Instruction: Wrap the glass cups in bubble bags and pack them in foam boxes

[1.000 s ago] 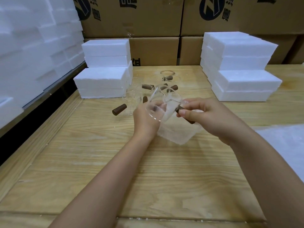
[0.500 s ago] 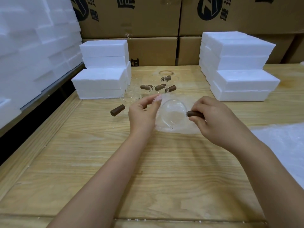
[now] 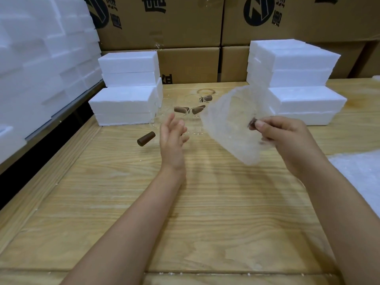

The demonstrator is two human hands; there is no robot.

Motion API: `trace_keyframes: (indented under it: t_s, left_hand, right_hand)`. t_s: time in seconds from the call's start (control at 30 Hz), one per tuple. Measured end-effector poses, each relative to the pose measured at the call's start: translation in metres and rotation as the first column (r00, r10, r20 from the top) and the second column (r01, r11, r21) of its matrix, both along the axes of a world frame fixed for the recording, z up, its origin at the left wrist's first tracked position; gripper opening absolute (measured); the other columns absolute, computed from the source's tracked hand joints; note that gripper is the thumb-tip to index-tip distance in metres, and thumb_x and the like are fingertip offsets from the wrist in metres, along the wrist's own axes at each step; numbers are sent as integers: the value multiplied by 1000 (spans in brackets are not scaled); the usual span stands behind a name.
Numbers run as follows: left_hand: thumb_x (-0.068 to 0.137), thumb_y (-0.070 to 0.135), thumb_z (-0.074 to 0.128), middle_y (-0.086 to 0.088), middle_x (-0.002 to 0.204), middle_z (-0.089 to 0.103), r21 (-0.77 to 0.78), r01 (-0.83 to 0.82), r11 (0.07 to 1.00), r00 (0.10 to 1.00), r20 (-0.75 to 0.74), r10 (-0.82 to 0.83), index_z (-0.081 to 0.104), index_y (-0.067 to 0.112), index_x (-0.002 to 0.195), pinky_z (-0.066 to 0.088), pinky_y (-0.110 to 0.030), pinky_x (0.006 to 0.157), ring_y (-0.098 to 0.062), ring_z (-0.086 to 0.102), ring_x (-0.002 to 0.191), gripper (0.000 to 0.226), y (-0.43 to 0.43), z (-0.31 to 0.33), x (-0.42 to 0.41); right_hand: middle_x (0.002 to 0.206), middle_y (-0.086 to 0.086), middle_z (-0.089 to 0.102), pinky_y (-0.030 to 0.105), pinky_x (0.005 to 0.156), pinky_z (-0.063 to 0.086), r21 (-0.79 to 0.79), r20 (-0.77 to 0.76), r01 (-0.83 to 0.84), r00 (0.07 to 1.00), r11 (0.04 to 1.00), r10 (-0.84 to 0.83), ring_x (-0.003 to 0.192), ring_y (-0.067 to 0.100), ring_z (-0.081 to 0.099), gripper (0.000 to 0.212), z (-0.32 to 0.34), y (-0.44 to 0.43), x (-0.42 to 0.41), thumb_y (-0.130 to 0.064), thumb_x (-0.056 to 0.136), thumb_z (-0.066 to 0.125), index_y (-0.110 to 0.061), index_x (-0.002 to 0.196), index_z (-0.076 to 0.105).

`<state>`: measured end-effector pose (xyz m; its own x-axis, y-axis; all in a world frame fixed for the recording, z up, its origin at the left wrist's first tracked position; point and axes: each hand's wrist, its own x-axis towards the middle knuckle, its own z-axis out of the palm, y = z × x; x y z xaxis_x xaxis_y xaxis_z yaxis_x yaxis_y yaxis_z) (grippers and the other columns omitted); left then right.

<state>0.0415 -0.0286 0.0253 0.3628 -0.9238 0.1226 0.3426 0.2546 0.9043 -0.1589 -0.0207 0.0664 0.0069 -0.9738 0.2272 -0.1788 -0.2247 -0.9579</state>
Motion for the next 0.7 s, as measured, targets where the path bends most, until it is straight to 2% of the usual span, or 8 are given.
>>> trace_keyframes:
  t_s: [0.07, 0.2, 0.23, 0.33, 0.43, 0.47, 0.57, 0.7]
  left_hand:
    - [90, 28, 59, 6, 120, 55, 89, 124, 988, 992, -30, -121, 41, 18, 136, 36, -32, 106, -16, 49, 126, 51, -1, -4, 0]
    - [69, 40, 69, -9, 136, 54, 89, 287, 954, 953, 76, -294, 38, 4, 142, 37, -32, 110, -17, 52, 126, 87, 0, -2, -1]
    - [70, 40, 69, -11, 138, 54, 88, 311, 946, 946, 67, -317, 37, 2, 142, 40, -32, 108, -19, 54, 125, 88, 1, -2, -2]
    - [84, 39, 61, -6, 122, 65, 57, 365, 929, 931, -33, -364, 56, 10, 127, 52, -28, 92, -17, 62, 113, 51, 0, -5, 1]
    - [83, 40, 57, -4, 112, 71, 2, 462, 887, 867, -215, -450, 60, 14, 118, 56, -32, 88, -19, 66, 107, 44, -2, -6, 8]
    - [77, 40, 67, -6, 111, 71, -1, 476, 879, 855, -236, -463, 60, 12, 120, 57, -33, 85, -20, 66, 105, 52, -1, -4, 9]
    - [40, 42, 94, -17, 122, 64, 56, 465, 884, 873, -197, -447, 53, 3, 131, 58, -41, 82, -29, 64, 107, 108, 2, -1, 4]
    - [35, 43, 96, -24, 132, 56, 37, 528, 849, 843, -146, -518, 53, 3, 133, 47, -56, 98, -39, 57, 119, 114, 8, -3, -5]
  right_hand:
    - [78, -3, 72, 21, 67, 50, 88, 266, -131, 958, 988, 103, 77, 9, 65, 33, 2, 0, -1, -9, 91, 54, -15, 68, 76]
    - [79, -3, 73, 16, 59, 51, 177, 484, -300, 856, 937, 182, 71, 6, 67, 25, 0, -4, -3, -14, 79, 56, -13, 68, 78]
    - [80, -3, 73, 17, 62, 51, 187, 519, -332, 832, 925, 194, 72, 7, 66, 23, -2, -5, -3, -17, 74, 56, -13, 69, 78]
    - [89, 0, 72, 25, 80, 50, 199, 635, -420, 744, 885, 211, 82, 12, 65, 23, -6, -8, -5, -17, 74, 57, -11, 79, 79]
    - [90, 1, 73, 27, 81, 52, 204, 638, -429, 740, 880, 212, 87, 14, 67, 24, -8, -10, -6, -14, 74, 55, -11, 78, 79]
    - [88, 2, 73, 27, 80, 52, 219, 616, -407, 762, 887, 198, 85, 15, 66, 24, -9, -10, -6, -12, 72, 54, -9, 75, 78]
    - [90, 10, 72, 26, 74, 56, 243, 512, -377, 832, 894, 212, 82, 17, 68, 32, -12, -11, -5, -4, 62, 49, 0, 82, 73]
    - [85, 11, 72, 24, 63, 57, 271, 389, -325, 898, 906, 206, 75, 18, 68, 29, -17, -12, 3, 12, 83, 40, 5, 87, 67]
